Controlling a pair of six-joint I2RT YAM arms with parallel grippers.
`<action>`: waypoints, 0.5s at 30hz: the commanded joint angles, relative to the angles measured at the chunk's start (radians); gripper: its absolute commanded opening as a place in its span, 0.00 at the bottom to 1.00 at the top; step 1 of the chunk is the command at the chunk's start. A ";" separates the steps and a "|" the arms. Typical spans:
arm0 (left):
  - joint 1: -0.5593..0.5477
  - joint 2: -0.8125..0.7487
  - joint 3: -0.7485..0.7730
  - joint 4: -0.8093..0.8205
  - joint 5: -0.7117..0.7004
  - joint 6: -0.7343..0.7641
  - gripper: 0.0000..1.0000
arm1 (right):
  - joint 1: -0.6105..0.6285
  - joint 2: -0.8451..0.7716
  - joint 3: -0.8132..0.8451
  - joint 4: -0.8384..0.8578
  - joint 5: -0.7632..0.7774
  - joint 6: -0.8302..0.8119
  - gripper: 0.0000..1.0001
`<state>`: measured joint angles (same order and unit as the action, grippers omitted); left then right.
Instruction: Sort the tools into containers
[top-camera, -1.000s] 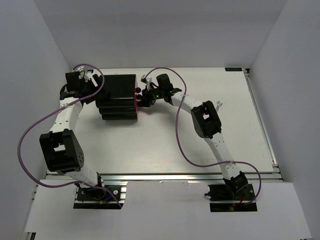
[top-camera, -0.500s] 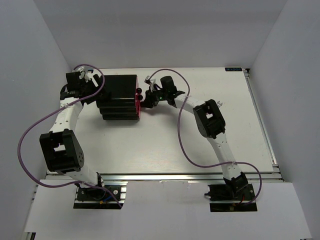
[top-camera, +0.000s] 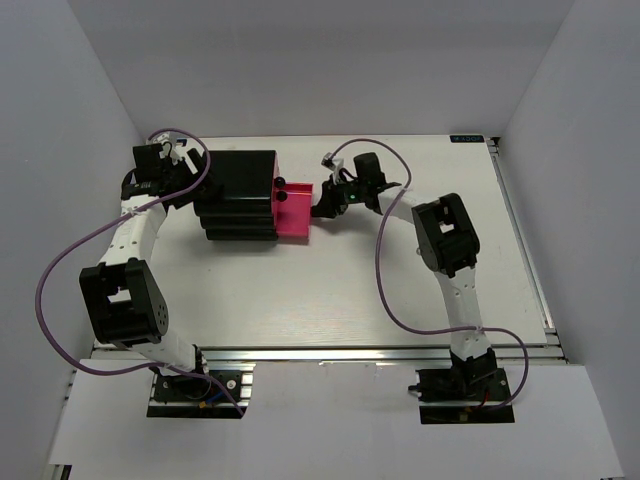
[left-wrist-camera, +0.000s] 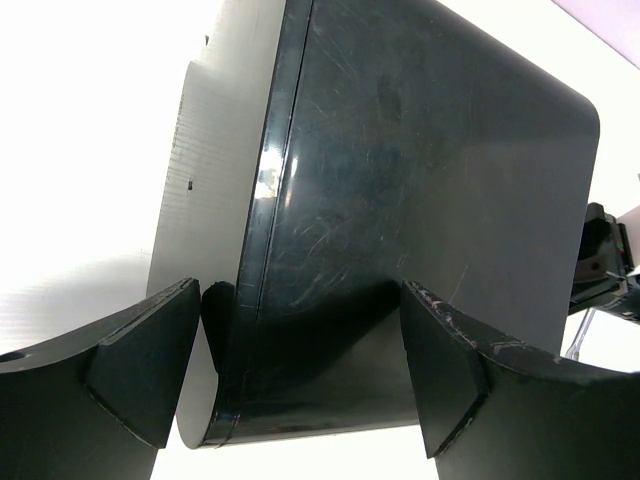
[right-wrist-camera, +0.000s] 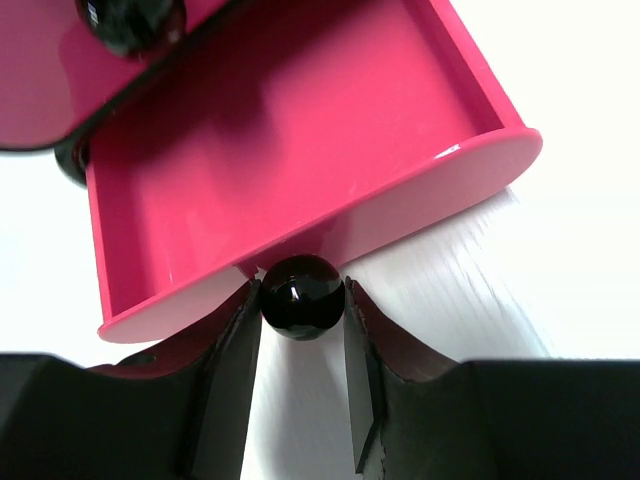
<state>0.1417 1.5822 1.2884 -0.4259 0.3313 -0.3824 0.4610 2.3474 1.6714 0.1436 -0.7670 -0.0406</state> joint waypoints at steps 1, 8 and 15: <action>-0.002 -0.024 -0.014 -0.053 -0.006 0.008 0.89 | -0.033 -0.094 -0.024 -0.010 -0.031 -0.042 0.30; 0.022 -0.034 0.021 -0.066 -0.023 0.011 0.90 | -0.059 -0.129 -0.055 -0.038 -0.061 -0.090 0.39; 0.029 -0.074 0.116 -0.100 -0.086 -0.001 0.91 | -0.087 -0.191 -0.003 -0.137 -0.087 -0.151 0.66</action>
<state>0.1623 1.5757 1.3342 -0.4950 0.2928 -0.3828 0.3973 2.2623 1.6199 0.0444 -0.8185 -0.1356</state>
